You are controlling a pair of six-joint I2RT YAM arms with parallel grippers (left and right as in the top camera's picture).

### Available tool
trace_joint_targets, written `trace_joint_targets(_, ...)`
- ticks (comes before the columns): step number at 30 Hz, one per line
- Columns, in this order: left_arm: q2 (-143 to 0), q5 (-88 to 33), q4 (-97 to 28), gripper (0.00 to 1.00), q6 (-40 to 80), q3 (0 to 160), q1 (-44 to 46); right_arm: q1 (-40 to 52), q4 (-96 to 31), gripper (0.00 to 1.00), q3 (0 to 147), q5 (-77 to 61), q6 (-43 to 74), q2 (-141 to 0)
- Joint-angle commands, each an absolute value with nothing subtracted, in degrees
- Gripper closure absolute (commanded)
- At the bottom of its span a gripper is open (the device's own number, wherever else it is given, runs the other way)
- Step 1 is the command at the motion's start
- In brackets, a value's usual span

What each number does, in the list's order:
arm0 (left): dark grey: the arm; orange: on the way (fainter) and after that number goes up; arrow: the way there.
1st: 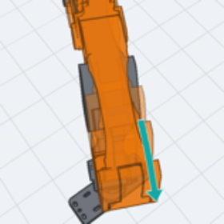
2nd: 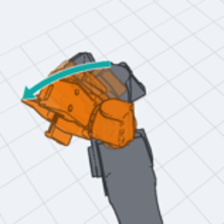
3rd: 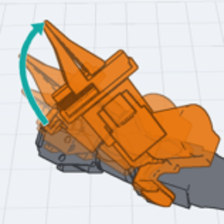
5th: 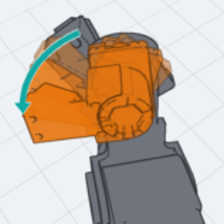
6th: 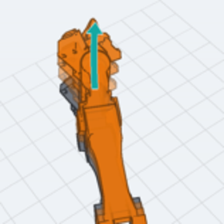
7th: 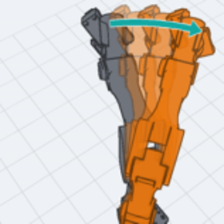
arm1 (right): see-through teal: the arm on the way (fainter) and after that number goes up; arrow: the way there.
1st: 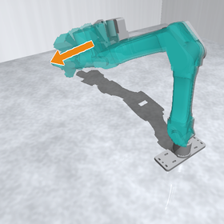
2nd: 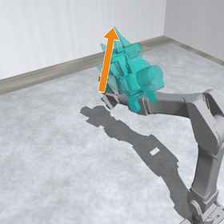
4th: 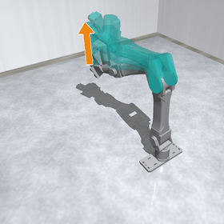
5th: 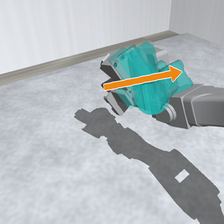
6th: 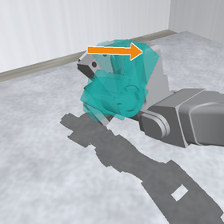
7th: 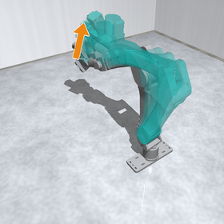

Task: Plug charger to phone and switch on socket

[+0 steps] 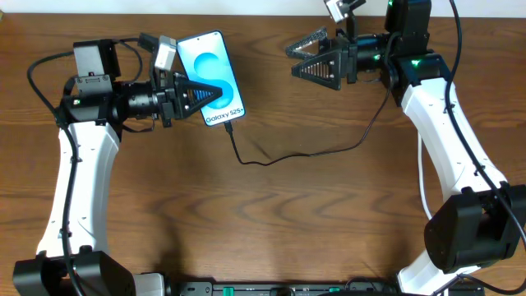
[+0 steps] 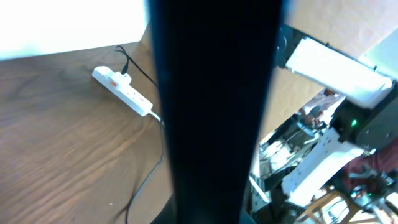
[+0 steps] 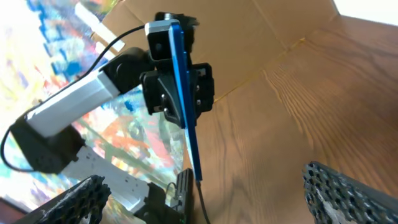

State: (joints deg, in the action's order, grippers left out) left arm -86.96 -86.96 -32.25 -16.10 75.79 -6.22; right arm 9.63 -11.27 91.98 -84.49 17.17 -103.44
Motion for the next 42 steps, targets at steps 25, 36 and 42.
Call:
trace_joint_targets(25,-86.39,-82.89,14.46,0.93,64.18,76.07,4.82,6.07,-56.93,0.01,112.31,-23.16,17.04,-96.27)
trace_joint_targets(36,-89.69,-80.90,11.46,0.93,62.48,76.07,9.91,5.93,-70.17,0.01,117.25,-7.70,16.60,-85.52)
trace_joint_targets(42,-95.31,-81.76,10.15,0.93,61.93,76.07,11.66,5.93,-71.81,0.01,117.25,-5.50,16.64,-83.90)
